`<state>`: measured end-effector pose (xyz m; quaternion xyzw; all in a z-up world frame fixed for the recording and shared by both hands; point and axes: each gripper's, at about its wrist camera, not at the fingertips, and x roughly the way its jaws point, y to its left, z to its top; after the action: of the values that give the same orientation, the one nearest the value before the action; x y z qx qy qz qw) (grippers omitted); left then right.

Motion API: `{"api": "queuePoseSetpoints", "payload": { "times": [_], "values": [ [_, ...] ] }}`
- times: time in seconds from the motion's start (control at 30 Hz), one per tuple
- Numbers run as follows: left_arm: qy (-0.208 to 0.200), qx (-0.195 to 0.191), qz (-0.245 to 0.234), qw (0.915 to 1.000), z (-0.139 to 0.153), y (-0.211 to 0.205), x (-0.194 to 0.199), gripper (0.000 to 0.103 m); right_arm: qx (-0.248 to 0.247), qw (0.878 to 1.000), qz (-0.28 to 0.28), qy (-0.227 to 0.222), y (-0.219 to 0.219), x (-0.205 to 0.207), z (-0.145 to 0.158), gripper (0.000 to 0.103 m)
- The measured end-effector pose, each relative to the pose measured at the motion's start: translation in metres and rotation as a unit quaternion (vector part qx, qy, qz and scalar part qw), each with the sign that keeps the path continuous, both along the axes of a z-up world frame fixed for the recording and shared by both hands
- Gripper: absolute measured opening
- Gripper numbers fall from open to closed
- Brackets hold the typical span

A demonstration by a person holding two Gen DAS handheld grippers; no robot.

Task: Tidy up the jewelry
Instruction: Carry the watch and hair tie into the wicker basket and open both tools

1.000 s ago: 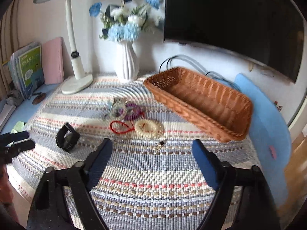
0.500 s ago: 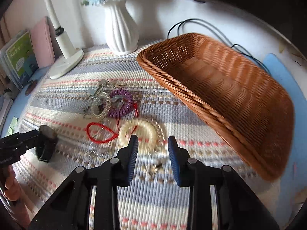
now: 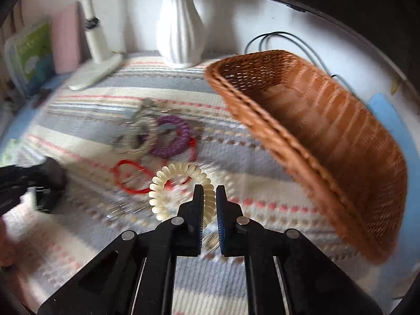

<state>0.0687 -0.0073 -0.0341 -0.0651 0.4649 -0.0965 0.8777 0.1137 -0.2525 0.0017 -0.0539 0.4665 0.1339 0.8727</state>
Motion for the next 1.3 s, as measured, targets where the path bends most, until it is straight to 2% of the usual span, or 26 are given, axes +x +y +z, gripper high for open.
{"api": "queuePoseSetpoints", "payload": {
  "times": [0.1, 0.2, 0.3, 0.4, 0.47, 0.53, 0.57, 0.67, 0.77, 0.83, 0.93, 1.1, 1.23, 1.3],
  "values": [
    [0.006, -0.018, -0.008, 0.9998, -0.001, 0.003, -0.004, 0.012, 0.032, 0.999, 0.037, 0.013, -0.001, -0.02, 0.003, 0.011],
    [0.006, -0.014, -0.012, 0.9998, -0.001, 0.003, -0.01, 0.012, 0.028, 0.997, 0.066, 0.027, 0.004, -0.04, -0.005, 0.011],
    [0.005, -0.007, -0.025, 0.9997, 0.0, 0.0, -0.017, 0.012, -0.001, 0.996, 0.081, 0.04, 0.012, -0.055, -0.02, 0.012],
    [0.002, 0.011, -0.024, 0.9996, -0.001, -0.008, -0.016, 0.013, -0.017, 0.996, 0.086, 0.026, 0.018, -0.063, -0.023, 0.014],
    [0.006, 0.025, -0.029, 0.9992, -0.003, -0.014, -0.017, 0.02, -0.028, 0.996, 0.086, 0.018, 0.023, -0.064, -0.023, 0.016],
    [-0.001, 0.037, -0.031, 0.9988, -0.003, -0.018, -0.019, 0.021, -0.054, 0.994, 0.092, -0.002, 0.033, -0.067, -0.026, 0.016],
    [-0.003, 0.045, -0.03, 0.9985, -0.003, -0.02, -0.02, 0.021, -0.068, 0.993, 0.095, -0.012, 0.038, -0.07, -0.026, 0.013],
    [-0.005, 0.063, -0.021, 0.9978, -0.002, -0.024, -0.018, 0.011, -0.077, 0.992, 0.096, -0.017, 0.044, -0.074, -0.027, 0.012],
    [-0.008, 0.051, -0.024, 0.9983, 0.008, -0.022, -0.018, 0.011, -0.058, 0.994, 0.096, -0.014, 0.034, -0.08, -0.018, 0.012],
    [-0.022, 0.059, -0.028, 0.9976, 0.021, -0.028, -0.02, 0.011, -0.056, 0.994, 0.087, -0.029, 0.022, -0.083, -0.002, 0.012],
    [-0.052, 0.049, -0.052, 0.9961, 0.054, -0.043, -0.021, 0.011, -0.043, 0.995, 0.064, -0.056, -0.002, -0.082, 0.029, 0.012],
    [-0.09, 0.042, -0.092, 0.9907, 0.104, -0.088, 0.007, 0.011, -0.044, 0.994, -0.018, -0.101, -0.056, -0.053, 0.075, 0.012],
    [-0.103, 0.013, -0.132, 0.9858, 0.132, -0.136, 0.052, 0.011, -0.045, 0.989, -0.088, -0.111, -0.093, -0.015, 0.086, 0.012],
    [-0.109, 0.015, -0.143, 0.9835, 0.138, -0.159, 0.072, 0.011, -0.043, 0.986, -0.118, -0.109, -0.108, 0.006, 0.084, 0.012]
  ]
}}
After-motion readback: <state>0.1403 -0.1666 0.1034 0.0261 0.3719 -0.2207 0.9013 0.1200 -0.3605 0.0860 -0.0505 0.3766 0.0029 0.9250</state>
